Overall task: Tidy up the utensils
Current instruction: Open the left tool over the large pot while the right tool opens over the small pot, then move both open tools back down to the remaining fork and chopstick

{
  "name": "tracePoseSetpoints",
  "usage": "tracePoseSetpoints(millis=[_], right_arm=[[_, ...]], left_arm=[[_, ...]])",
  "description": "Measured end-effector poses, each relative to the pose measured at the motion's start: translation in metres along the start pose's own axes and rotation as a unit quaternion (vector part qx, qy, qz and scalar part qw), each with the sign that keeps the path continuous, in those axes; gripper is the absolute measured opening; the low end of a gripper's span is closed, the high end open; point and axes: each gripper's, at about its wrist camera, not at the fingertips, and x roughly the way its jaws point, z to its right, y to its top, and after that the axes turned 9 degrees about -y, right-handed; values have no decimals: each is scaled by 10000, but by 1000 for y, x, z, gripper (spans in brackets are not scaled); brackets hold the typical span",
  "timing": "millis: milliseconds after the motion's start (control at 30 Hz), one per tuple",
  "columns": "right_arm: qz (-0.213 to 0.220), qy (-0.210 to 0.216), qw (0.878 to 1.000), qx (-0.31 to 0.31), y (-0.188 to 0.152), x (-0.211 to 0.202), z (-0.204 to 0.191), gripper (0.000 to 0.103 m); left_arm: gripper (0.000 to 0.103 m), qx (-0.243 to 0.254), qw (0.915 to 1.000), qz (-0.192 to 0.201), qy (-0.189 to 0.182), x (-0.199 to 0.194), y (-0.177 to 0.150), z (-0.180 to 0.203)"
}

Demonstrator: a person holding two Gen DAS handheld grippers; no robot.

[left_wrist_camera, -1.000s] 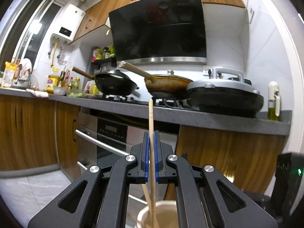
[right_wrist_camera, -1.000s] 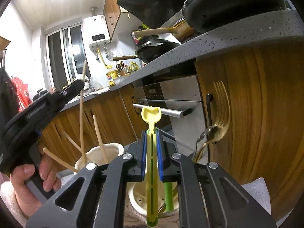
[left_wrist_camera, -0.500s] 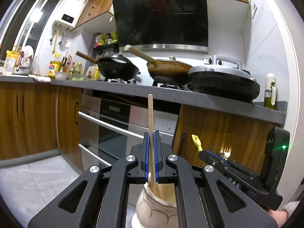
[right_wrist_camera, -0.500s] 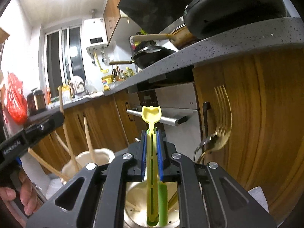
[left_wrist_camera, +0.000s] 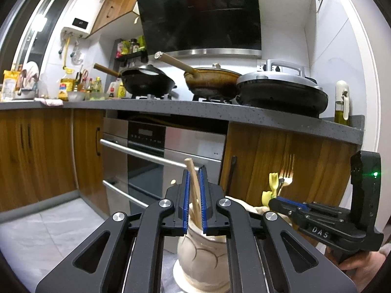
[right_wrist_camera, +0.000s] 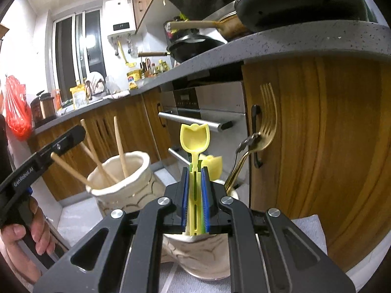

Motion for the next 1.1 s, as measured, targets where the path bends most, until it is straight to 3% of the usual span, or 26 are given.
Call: tracePoseSetpoints(millis=[67,167,267,300,400,500,667,700,1100], right_arm=[[-38,5,10000,1,-2,-2,0,16],[45,16,10000,78,-3,-12,2,37],[112,-24,9998,140,-4,-25,6,41],[140,-33,9997,187,-5,-30,8,48],[136,-36,9995,300,-10,-43,10,63],[102,-42,9994,330,-18,-55,10,79],[0,-53,9995,317,-33,-69,8,98],[-36,-60,9994,326,-36,-71,8,98],[-687,-269,9972,-132,-70,-76,-13,98]], left_arm=[[14,0,10000,19,18,-3,0,0],[17,26,10000,58,44,-11,0,0],[41,49,9999,98,110,-20,-1,1],[47,43,9998,120,127,-24,-3,2],[53,34,9998,55,211,-33,-7,3],[76,-17,9996,-36,269,-42,-14,5],[85,-47,9990,-300,328,-53,-30,8],[93,-76,9987,-373,348,-55,-34,8],[95,-365,9911,-1167,521,-73,-73,3]])
